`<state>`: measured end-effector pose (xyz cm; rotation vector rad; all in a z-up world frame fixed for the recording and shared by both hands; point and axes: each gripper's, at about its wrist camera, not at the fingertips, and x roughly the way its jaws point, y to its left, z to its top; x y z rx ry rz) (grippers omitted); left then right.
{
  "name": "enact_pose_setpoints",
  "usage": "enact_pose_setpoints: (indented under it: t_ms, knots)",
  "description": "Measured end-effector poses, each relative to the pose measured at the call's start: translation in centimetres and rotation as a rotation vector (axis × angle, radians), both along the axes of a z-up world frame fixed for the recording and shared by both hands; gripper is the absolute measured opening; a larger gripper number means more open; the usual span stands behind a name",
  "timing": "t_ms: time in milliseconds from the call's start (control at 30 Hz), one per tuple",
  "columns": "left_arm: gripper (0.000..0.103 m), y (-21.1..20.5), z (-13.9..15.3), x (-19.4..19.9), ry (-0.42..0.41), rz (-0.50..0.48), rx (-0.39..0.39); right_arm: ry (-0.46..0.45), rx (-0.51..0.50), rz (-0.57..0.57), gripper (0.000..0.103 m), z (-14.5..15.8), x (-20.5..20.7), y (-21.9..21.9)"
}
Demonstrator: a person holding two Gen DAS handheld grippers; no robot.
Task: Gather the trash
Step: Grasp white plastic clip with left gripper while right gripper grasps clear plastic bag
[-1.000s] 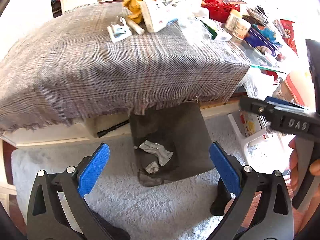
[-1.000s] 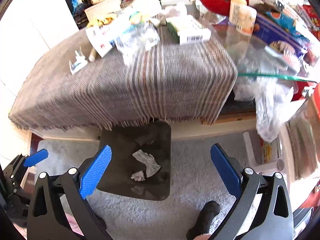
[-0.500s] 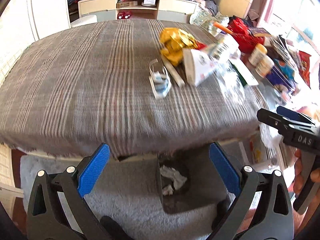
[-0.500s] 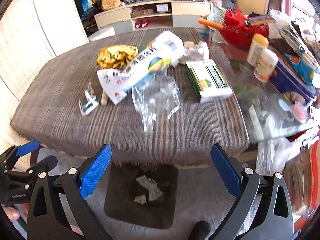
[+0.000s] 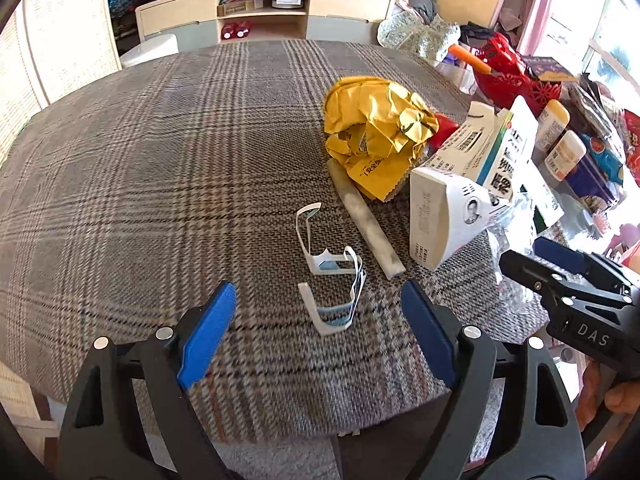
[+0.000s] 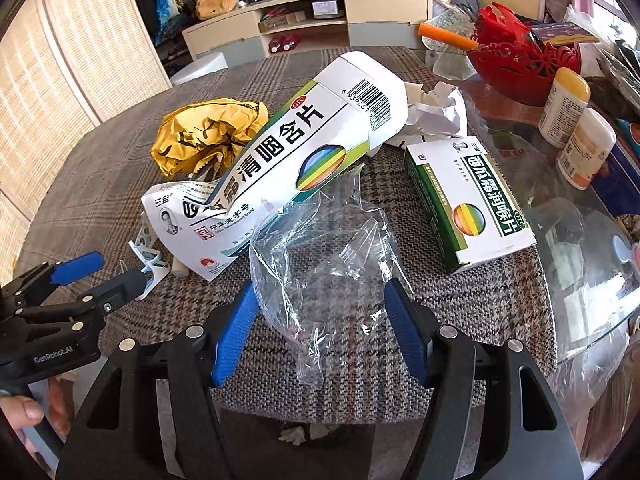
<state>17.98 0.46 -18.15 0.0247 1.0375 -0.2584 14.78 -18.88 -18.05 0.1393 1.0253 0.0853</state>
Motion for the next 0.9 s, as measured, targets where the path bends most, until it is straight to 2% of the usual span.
enact_pose_setpoints:
  t_ms: [100, 133, 200, 300, 367, 400, 467, 500, 567, 900]
  knots:
    - [0.069, -0.2, -1.0, 0.9, 0.028, -0.008, -0.005, 0.013, -0.015, -0.016, 0.066, -0.6, 0.9, -0.1]
    - [0.067, -0.2, -1.4, 1.1, 0.039, -0.010, -0.009, 0.017, -0.014, -0.021, 0.060, -0.8, 1.1, -0.2]
    - [0.064, -0.2, -1.4, 1.1, 0.031, -0.019, 0.001, 0.022, -0.014, -0.026, 0.057, -0.9, 1.4, -0.3]
    - [0.047, 0.3, -1.3, 1.2, 0.034, -0.016, -0.014, 0.017, -0.007, -0.027, 0.053, -0.8, 1.4, -0.6]
    - [0.028, 0.7, -1.2, 1.1, 0.036, -0.017, -0.026, 0.016, 0.000, -0.030, 0.049, -0.8, 1.1, -0.8]
    - [0.026, 0.8, -1.1, 1.0, 0.038, -0.021, -0.028, 0.014, -0.002, -0.026, 0.045, -0.7, 1.0, -0.7]
    - [0.011, 0.7, -1.0, 0.8, 0.028, -0.026, -0.017, 0.010, -0.011, -0.018, 0.038, -0.5, 0.5, -0.5]
    - [0.008, 0.6, -0.9, 0.6, 0.027, -0.028, -0.015, 0.008, -0.007, -0.017, 0.036, -0.3, 0.2, -0.5]
    - [0.004, 0.5, -0.7, 0.1, 0.023, -0.031, -0.007, 0.001, 0.001, -0.014, 0.034, 0.0, -0.3, -0.5]
    - [0.003, 0.1, 0.9, -4.3, 0.016, -0.055, -0.012, 0.018, 0.058, -0.022, 0.028, 0.7, -4.6, -2.6]
